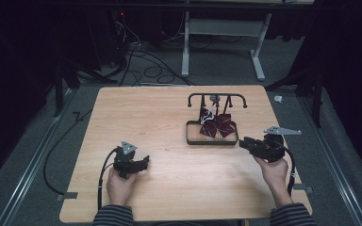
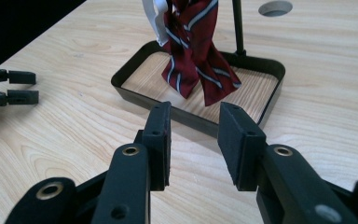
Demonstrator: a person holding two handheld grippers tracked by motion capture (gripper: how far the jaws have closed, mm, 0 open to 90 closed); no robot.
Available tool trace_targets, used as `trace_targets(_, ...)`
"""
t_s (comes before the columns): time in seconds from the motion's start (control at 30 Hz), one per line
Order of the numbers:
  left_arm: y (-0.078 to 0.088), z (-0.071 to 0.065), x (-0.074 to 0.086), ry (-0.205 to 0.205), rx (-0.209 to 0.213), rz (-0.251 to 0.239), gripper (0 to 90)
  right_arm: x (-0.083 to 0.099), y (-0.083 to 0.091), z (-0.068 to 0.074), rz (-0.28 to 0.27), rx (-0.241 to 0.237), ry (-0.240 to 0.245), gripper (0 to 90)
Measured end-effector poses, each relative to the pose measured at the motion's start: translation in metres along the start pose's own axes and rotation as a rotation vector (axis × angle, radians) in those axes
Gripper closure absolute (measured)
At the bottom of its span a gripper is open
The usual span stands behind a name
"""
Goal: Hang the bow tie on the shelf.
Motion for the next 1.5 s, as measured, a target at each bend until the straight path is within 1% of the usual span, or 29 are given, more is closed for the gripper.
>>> trace_targets(0.37, 0.0, 0.0, 0.0, 0.0, 0.001, 0.0, 26.3, 0.015, -0.01, -0.001, 0.023, -0.008, -0.022, 66.0)
trace_targets(0.67, 0.0, 0.0, 0.0, 0.0, 0.001, 0.0, 26.2, 0.024, -0.016, -0.001, 0.038, -0.01, -0.026, 65.9)
trace_targets(0.97, 0.0, 0.0, 0.0, 0.001, 0.001, 0.0, 26.2, 0.035, -0.025, -0.001, 0.065, -0.012, -0.037, 65.5)
trace_targets(1.0, 0.0, 0.0, 0.0, 0.001, 0.002, 0.0, 26.3, 0.035, -0.025, -0.001, 0.064, -0.013, -0.032, 65.4)
trace_targets(1.2, 0.0, 0.0, 0.0, 0.0, 0.001, 0.0, 26.2, 0.041, -0.031, 0.0, 0.077, -0.008, -0.037, 65.4)
trace_targets(1.27, 0.0, 0.0, 0.0, 0.0, 0.001, 0.0, 26.2, 0.044, -0.034, 0.001, 0.08, 0.003, -0.027, 65.4)
trace_targets(1.33, 0.0, 0.0, 0.0, 0.0, 0.001, 0.0, 26.2, 0.046, -0.037, 0.002, 0.084, 0.004, -0.023, 65.1)
trace_targets(1.5, 0.0, 0.0, 0.0, 0.0, 0.001, 0.0, 26.3, 0.049, -0.043, 0.004, 0.087, 0.035, 0.003, 63.1)
Point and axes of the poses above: each handheld gripper's, and its own axes: y roughly backward along the jaws, x roughly out of its underside, z roughly to its left, the point moved 2 cm from there along -y, roughly forward along the jaws
